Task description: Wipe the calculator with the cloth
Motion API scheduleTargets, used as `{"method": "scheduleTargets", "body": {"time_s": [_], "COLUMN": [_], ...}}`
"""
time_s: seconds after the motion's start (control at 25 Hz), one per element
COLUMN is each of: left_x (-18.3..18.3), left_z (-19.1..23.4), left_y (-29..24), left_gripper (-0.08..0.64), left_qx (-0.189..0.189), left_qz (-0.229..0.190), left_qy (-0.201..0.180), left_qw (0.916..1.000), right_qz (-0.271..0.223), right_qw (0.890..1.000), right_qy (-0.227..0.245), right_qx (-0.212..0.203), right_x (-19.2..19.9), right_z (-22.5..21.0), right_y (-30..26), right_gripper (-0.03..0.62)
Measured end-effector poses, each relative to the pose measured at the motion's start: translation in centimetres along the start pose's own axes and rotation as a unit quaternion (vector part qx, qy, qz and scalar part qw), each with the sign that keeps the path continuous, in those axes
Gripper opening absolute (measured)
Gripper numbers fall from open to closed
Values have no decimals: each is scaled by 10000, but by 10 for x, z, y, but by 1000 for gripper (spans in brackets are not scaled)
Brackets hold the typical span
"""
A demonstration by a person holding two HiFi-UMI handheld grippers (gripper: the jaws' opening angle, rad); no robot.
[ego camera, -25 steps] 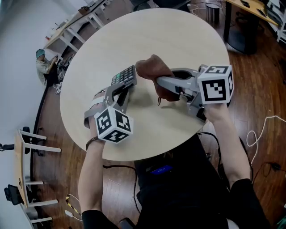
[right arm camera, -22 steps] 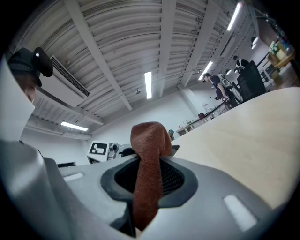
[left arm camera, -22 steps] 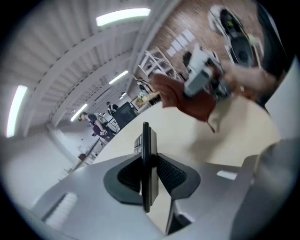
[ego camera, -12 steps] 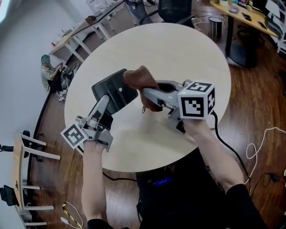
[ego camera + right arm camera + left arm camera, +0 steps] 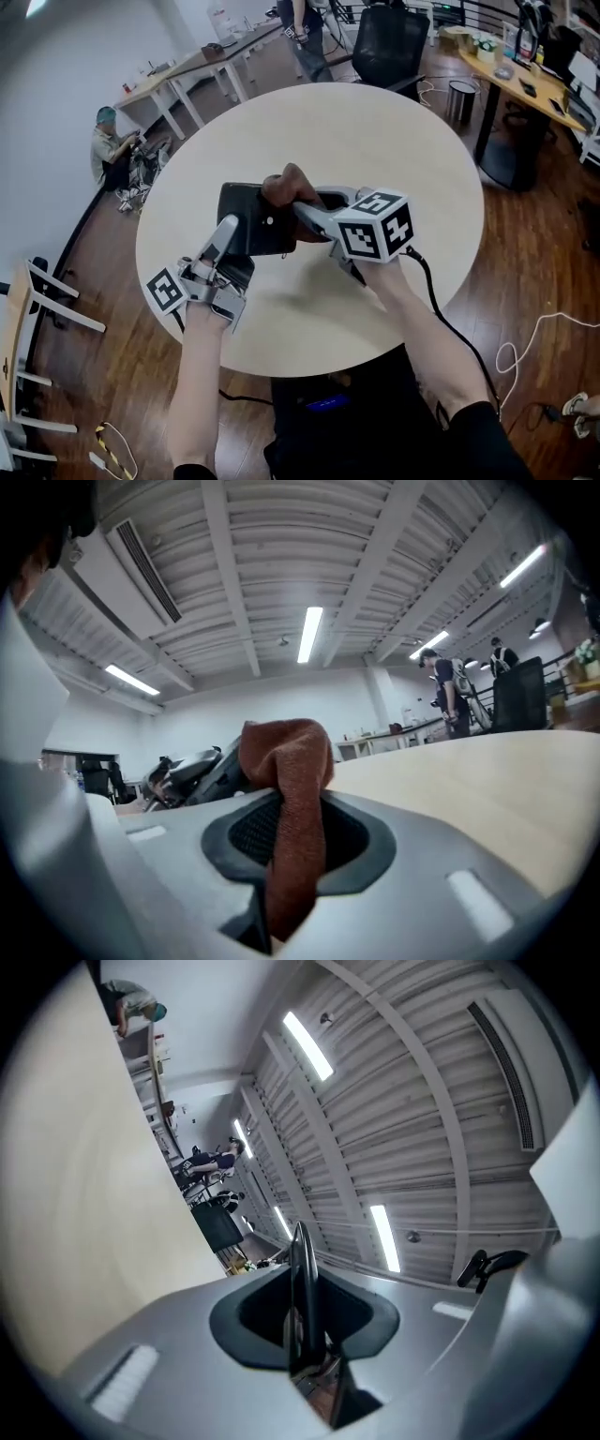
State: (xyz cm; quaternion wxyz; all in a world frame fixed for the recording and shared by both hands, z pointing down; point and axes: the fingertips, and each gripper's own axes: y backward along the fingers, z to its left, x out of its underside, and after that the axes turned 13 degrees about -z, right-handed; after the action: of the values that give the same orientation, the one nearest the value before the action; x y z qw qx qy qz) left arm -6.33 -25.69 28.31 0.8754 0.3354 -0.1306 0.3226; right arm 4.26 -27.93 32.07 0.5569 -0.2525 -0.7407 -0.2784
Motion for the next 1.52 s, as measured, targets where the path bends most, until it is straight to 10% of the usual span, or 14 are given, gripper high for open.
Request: {"method": "scheduleTargets", "body": {"time_s": [0.2, 0.48, 0.84, 1.12, 1.52], "left_x": [-10, -14, -21, -16, -18], "left_z": [7, 2, -2, -6, 3], "left_y": [7, 7, 6, 3, 9], "left_gripper": [72, 72, 72, 72, 71], "left_qx": [39, 187, 192, 324, 210], "left_qz": [-589, -944, -1178, -1138, -1177], "left_qy": [489, 754, 915, 1015, 1057], "left_qw": [9971, 9925, 9886, 9878, 9872], "right_qz": [-275, -280, -266, -178, -222], "right_qw": [9987, 9939, 9947, 9909, 9949], "right_qy": [3, 789, 665, 1244, 682], "right_qx": [434, -720, 737, -484, 707], "right_x": [-18, -23, -37, -41, -45], "right_z": [-21, 82, -30, 68, -29], "right_y": [24, -13, 14, -17, 10], "right_gripper": [84, 84, 84, 84, 84]}}
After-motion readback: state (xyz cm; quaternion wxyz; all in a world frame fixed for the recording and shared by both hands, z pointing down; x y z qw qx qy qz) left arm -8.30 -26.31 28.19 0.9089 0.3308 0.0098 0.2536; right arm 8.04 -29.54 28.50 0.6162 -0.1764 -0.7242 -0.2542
